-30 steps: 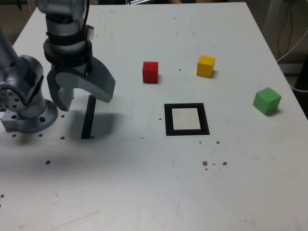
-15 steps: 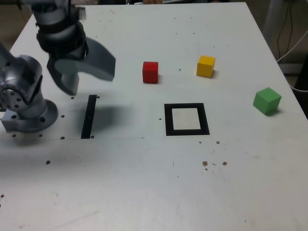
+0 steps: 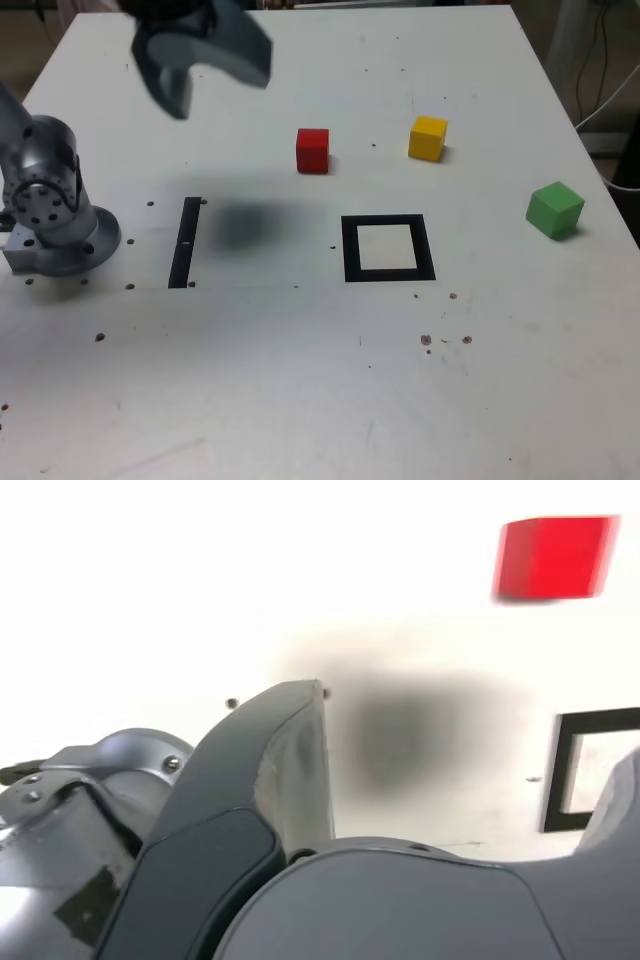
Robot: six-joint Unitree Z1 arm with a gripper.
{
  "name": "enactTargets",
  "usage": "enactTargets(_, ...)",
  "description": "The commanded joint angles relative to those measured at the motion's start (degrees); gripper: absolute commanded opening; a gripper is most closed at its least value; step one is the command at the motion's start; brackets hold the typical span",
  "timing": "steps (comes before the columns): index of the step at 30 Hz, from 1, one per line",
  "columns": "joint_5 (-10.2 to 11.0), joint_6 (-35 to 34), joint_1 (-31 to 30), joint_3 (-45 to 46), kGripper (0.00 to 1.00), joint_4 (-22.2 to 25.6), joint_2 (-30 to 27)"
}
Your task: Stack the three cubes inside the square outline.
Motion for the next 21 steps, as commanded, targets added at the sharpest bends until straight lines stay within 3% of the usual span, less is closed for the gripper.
enactTargets(1,-0.32,1.28,1.21,-3.28,0.99,1.3,4.54)
enactTargets(11,-0.49,3.15,3.13,-11.48,0.97,3.62,17.95)
enactTargets(21,-0.24,4.18,6.16,-13.18,0.96,0.46,24.52)
